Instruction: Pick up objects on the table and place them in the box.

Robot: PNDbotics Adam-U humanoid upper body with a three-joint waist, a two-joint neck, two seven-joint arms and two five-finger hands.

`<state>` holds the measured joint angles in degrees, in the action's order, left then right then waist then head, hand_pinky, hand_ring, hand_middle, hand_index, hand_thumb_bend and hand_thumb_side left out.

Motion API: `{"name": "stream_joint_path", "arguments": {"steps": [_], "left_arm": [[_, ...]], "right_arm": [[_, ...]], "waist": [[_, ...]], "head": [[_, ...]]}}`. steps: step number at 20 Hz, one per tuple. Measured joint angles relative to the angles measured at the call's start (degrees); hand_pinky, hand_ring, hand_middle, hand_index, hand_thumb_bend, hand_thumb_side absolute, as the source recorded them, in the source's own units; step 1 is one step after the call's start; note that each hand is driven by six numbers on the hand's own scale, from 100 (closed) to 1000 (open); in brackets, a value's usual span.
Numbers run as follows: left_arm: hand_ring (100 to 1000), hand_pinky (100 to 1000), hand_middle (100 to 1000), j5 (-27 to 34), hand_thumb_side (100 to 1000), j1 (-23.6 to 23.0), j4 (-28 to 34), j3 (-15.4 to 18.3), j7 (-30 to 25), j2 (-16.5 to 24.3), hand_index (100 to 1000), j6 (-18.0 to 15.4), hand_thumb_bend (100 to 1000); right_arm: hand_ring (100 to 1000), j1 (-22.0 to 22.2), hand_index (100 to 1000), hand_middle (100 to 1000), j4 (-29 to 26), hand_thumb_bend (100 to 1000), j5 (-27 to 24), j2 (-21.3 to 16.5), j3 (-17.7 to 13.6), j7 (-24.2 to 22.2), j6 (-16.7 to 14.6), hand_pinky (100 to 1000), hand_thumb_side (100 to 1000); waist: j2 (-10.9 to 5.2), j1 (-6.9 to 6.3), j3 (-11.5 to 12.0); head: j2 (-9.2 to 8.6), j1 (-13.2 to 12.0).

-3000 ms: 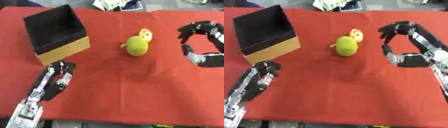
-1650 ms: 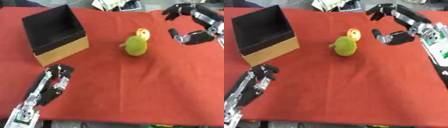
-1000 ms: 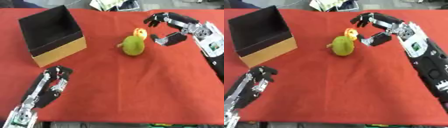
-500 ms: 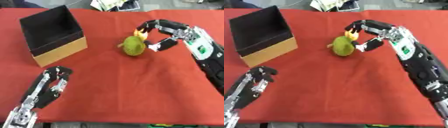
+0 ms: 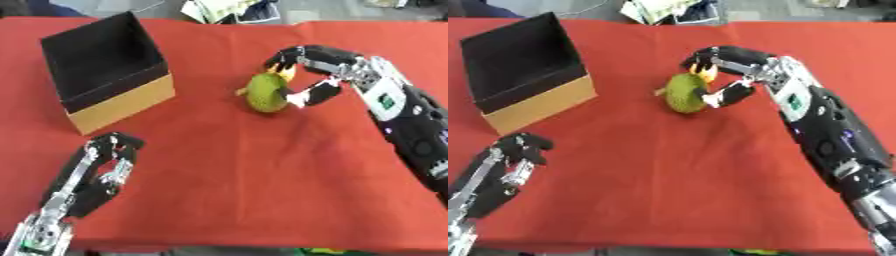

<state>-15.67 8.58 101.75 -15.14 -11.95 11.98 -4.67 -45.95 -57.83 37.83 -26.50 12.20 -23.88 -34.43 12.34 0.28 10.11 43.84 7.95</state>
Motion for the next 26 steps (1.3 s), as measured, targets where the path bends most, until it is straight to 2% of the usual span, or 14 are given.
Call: {"name": "stream_joint_path", "arguments": {"steps": [4,5,6,10,11,13,16,19,21,26], "left_arm": [[745,620,639,0.01,742,0.0,0.0,-0.22,-0.07,0.0,723,0.01,100],[746,620,640,0.02,742,0.0,0.0,-0.27,-0.12,0.0,723,-0.01,100],[746,620,640,0.02,742,0.01,0.0,-0.28,-0.17,0.0,724,-0.03,100],[746,621,640,0.06,742,0.03,0.0,-0.3,-0.38,-0.01,724,-0.07,100],[747,621,640,0.07,742,0.04,0.0,-0.3,-0.4,-0.01,724,-0.08,100],[748,622,641,0.07,742,0.05,0.0,-0.3,-0.41,-0.01,724,-0.08,100],[748,622,641,0.08,743,0.05,0.0,-0.3,-0.42,-0.01,724,-0.09,100],[749,623,641,0.08,743,0.05,0.0,-0.3,-0.44,-0.02,723,-0.09,100],[750,623,641,0.08,744,0.05,0.0,-0.31,-0.52,-0.02,722,-0.14,100],[751,625,642,0.08,746,0.04,0.0,-0.51,-0.85,-0.02,722,-0.19,100]], "right_arm": [[767,-0.43,912,803,2.35,100,3.15,0.91,-0.41,1.07,-0.12,750,343],[762,-0.55,910,795,2.95,100,3.96,1.15,-0.59,1.4,-0.19,748,306],[759,-0.75,909,793,3.55,100,4.7,1.32,-0.76,1.77,-0.24,746,327],[755,-1.41,897,780,5.63,100,7.73,1.96,-1.51,3.54,-0.53,744,303],[751,-1.44,890,768,5.98,100,8.34,2.1,-1.62,4.03,-0.63,745,245],[729,-1.52,849,727,6.48,100,9.75,2.14,-1.78,5.07,-0.72,735,233],[632,-1.75,617,569,6.64,100,11.75,2.18,-2.21,7.31,-0.65,681,213],[566,-1.76,416,479,6.11,100,12.22,2.21,-2.87,10.15,-0.21,645,198],[554,-1.91,351,462,4.8,100,11.53,2.15,-3.08,12.08,0.05,638,198],[544,-2.77,327,453,0.53,100,7.75,1.04,-1.7,16.5,0.03,634,203]], "waist": [[0.0,-0.02,0.17],[0.0,-0.03,0.18],[0.0,-0.05,0.2],[0.0,-0.14,0.51],[0.0,-0.14,0.52],[0.0,-0.14,0.61],[0.0,-0.14,0.73],[0.0,-0.13,0.68],[-0.01,-0.08,0.54],[-0.09,0.21,0.56]], "head": [[0.0,0.19],[0.0,0.21],[0.0,0.23],[0.0,0.42],[0.0,0.46],[0.0,0.53],[0.0,0.56],[0.0,0.56],[0.0,0.56],[0.0,0.56]]}}
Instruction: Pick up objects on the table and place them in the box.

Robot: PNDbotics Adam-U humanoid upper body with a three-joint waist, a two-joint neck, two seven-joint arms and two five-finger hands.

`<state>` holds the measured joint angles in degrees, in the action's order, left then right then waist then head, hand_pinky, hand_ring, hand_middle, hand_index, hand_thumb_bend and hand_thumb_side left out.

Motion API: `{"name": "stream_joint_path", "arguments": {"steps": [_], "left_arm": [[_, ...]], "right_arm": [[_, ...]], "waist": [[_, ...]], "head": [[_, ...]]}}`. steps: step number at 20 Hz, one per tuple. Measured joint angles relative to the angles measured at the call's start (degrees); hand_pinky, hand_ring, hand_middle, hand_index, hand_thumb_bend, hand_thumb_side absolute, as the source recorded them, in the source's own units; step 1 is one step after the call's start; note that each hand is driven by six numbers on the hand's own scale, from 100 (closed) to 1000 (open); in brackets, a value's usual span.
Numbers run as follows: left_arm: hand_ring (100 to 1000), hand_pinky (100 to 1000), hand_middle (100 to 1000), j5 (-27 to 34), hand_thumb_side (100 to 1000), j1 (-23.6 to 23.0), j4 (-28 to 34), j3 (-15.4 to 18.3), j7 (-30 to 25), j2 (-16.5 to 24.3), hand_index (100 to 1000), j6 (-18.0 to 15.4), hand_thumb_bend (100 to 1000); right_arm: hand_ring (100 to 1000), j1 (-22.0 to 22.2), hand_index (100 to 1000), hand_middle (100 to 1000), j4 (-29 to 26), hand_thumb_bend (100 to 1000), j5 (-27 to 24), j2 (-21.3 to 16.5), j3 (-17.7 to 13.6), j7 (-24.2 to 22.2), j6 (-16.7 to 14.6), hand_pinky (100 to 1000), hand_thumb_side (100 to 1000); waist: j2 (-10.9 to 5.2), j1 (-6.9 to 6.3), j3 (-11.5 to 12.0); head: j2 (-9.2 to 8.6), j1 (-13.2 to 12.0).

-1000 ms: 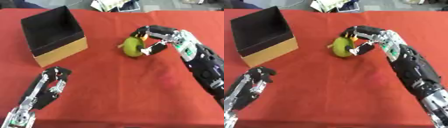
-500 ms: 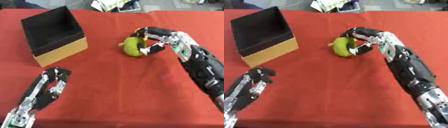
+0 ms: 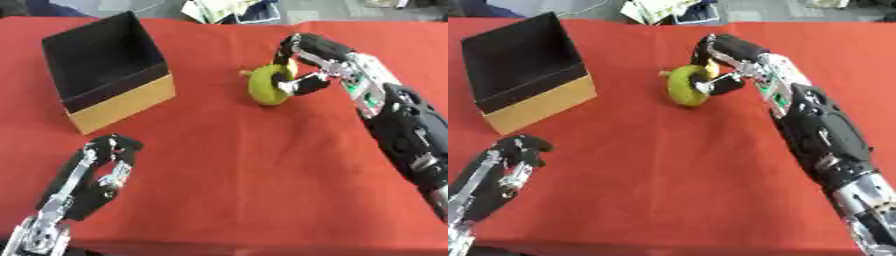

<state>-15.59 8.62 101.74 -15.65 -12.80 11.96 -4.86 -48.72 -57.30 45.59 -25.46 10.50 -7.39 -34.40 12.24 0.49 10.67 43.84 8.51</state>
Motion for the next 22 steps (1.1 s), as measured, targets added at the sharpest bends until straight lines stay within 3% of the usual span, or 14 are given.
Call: {"name": "stream_joint_path", "arguments": {"steps": [5,9,15,22], "left_arm": [[753,625,643,-0.02,747,-0.02,-0.16,-0.3,-0.59,0.0,722,-0.14,100],[754,626,644,-0.03,748,0.39,-0.34,-1.03,-1.29,0.01,722,-0.38,100],[755,627,645,-0.02,748,1.61,-0.36,-2.54,-2.83,0.01,720,-0.79,100],[756,629,646,0.15,748,2.59,-0.71,-4.01,-4.37,-0.02,719,-1.13,100]], "right_arm": [[545,-2.97,331,457,-5.5,100,-4.95,-1.65,2.0,0.5,0.05,639,212],[547,-6.53,335,461,-7.82,100,-9.22,-2.08,3.02,-1.23,0.9,642,213],[554,-11.02,352,473,-6.51,100,-12.65,-1.42,3.28,-5.02,1.87,650,211],[567,-13.62,375,488,-2.7,100,-11.28,2.64,2.87,-7.65,1.2,657,206]], "waist": [[-0.38,0.43,0.76],[-0.36,0.93,2.89],[-0.2,1.58,5.75],[0.15,1.75,8.51]], "head": [[0.0,0.18],[0.0,1.27],[0.0,3.66],[0.0,6.51]]}}
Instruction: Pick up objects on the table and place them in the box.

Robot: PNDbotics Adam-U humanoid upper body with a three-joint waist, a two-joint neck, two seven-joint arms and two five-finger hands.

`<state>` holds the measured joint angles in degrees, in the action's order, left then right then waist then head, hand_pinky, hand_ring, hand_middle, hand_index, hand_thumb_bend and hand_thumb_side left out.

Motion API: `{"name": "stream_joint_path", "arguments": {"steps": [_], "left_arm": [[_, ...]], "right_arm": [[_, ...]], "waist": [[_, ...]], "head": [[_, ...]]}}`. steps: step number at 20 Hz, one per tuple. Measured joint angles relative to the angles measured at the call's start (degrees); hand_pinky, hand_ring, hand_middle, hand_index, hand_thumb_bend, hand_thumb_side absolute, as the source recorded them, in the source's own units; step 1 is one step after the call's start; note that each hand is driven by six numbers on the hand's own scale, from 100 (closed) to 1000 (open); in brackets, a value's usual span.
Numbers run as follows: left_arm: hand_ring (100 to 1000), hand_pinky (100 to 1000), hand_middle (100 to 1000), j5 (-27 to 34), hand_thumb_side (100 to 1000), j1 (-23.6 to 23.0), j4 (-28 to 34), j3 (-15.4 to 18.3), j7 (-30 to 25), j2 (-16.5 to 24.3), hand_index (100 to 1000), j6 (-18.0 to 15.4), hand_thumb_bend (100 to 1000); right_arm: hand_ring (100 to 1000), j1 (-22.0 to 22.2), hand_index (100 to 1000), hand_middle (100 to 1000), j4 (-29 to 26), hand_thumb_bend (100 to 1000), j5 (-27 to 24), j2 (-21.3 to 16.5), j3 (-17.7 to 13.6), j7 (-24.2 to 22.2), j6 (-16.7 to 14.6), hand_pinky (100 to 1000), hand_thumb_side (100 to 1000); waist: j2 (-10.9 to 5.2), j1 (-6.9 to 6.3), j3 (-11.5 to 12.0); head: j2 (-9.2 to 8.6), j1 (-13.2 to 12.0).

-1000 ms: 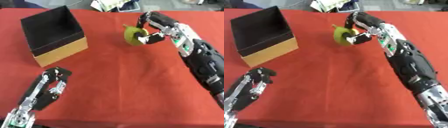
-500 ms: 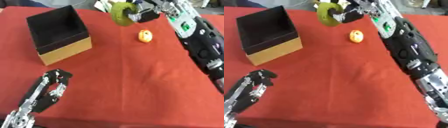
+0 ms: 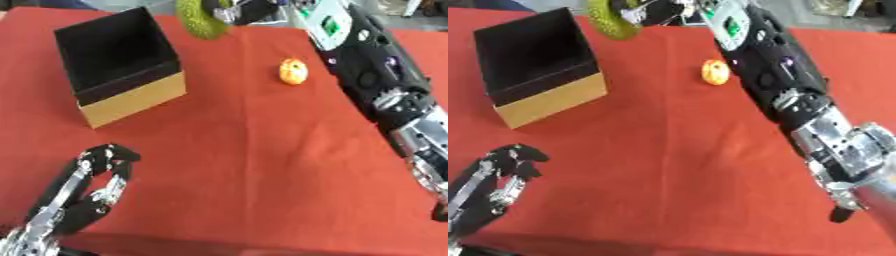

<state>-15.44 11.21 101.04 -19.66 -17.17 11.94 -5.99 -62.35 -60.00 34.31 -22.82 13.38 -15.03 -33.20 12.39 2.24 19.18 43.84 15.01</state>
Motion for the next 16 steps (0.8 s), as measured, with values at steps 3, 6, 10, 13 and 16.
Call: {"name": "stream_joint_path", "arguments": {"steps": [3,6,10,13,16], "left_arm": [[757,630,647,0.18,750,0.53,-0.16,-0.38,-0.48,-0.1,719,-0.08,100],[757,630,647,0.3,750,0.94,-0.38,-0.81,-0.99,-0.54,719,-0.21,100],[758,632,649,0.3,752,1.65,-0.71,-1.49,-1.74,-0.9,720,-0.43,100],[759,633,650,0.3,755,2.43,-0.86,-2.05,-2.48,-1.31,720,-0.54,100],[759,633,650,0.32,759,2.97,-1.08,-2.55,-3.12,-1.56,720,-0.66,100]], "right_arm": [[573,-0.14,377,494,0.82,100,0.97,1.11,-0.01,-0.84,-0.68,661,203],[574,-0.14,378,495,1.52,100,2.15,1.92,-0.06,-1.6,-1.1,662,202],[573,-0.14,398,498,2.1,100,3.23,2.37,-0.3,-1.94,-1.42,659,238],[579,-0.18,559,526,2.25,100,3.85,2.68,-0.66,-1.2,-1.37,657,225],[677,-0.65,964,724,2.21,100,5.23,3.01,-1.14,2.81,-0.05,710,208]], "waist": [[0.12,0.18,1.0],[0.39,0.52,1.87],[0.66,0.66,3.26],[0.87,0.71,4.87],[1.1,0.71,5.77]], "head": [[0.0,1.06],[-0.03,1.97],[-0.11,3.2],[-0.34,4.37],[-0.65,5.73]]}}
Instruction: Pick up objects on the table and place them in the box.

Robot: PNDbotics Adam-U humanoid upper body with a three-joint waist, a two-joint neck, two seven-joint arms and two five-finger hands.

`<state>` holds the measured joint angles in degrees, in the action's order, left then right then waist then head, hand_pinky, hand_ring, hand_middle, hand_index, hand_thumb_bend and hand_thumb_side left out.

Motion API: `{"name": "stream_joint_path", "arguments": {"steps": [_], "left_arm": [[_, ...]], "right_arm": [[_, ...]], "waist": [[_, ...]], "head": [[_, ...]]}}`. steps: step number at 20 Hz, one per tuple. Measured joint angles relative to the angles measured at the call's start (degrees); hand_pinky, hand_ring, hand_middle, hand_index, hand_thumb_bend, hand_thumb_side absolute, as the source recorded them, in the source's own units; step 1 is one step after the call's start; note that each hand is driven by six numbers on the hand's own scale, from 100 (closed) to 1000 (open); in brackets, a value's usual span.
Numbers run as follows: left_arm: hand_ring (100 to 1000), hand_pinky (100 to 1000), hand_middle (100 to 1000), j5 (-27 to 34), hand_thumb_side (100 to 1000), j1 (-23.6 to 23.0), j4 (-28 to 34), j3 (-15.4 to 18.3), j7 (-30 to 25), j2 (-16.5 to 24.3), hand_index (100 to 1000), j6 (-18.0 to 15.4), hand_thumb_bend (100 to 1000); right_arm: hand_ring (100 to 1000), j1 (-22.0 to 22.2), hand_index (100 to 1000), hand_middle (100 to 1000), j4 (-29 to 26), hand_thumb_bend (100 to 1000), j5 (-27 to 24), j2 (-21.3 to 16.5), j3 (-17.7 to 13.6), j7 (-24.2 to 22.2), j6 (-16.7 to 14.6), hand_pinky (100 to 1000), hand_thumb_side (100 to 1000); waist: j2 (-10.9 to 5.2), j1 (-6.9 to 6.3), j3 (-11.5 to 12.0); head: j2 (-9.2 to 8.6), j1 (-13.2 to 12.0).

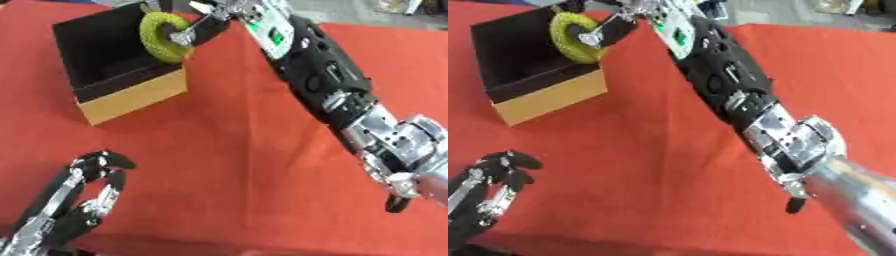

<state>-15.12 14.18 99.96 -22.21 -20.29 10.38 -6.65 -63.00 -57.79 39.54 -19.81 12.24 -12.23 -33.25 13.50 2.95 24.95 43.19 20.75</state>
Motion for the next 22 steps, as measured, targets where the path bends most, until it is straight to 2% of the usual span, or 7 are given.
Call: {"name": "stream_joint_path", "arguments": {"steps": [7,16,17,19,22], "left_arm": [[761,635,651,0.06,763,0.04,-0.07,-0.28,-0.55,-0.07,720,-0.15,100],[762,637,653,0.07,763,0.04,-0.31,-0.3,-0.75,-0.43,720,-0.24,100],[762,637,653,0.07,763,0.04,-0.31,-0.3,-0.77,-0.43,720,-0.25,100],[762,637,653,0.1,763,0.04,-0.31,-0.31,-0.83,-0.44,720,-0.3,100],[763,638,654,0.19,764,0.04,-0.31,-0.31,-0.9,-0.45,720,-0.34,100]], "right_arm": [[751,0.04,1000,885,-0.18,100,6.39,0.42,0.37,5.09,4.45,731,204],[809,0.26,1000,914,-0.49,100,7.37,0.87,0.58,6.1,5.16,764,208],[863,0.26,1000,937,-0.58,100,7.24,0.97,0.74,6.06,5.04,810,209],[993,0.35,1000,1000,-0.7,100,6.86,1.15,1.09,5.43,4.31,1000,204],[1000,0.55,1000,1000,-0.7,100,5.74,1.48,1.7,2.36,1.97,1000,199]], "waist": [[0.09,-0.01,-0.29],[0.1,0.05,-0.4],[0.1,0.05,-0.27],[0.11,0.05,-0.18],[0.22,0.05,-0.15]], "head": [[-0.46,0.9],[-0.73,1.08],[-0.78,1.09],[-0.93,1.1],[-0.98,1.1]]}}
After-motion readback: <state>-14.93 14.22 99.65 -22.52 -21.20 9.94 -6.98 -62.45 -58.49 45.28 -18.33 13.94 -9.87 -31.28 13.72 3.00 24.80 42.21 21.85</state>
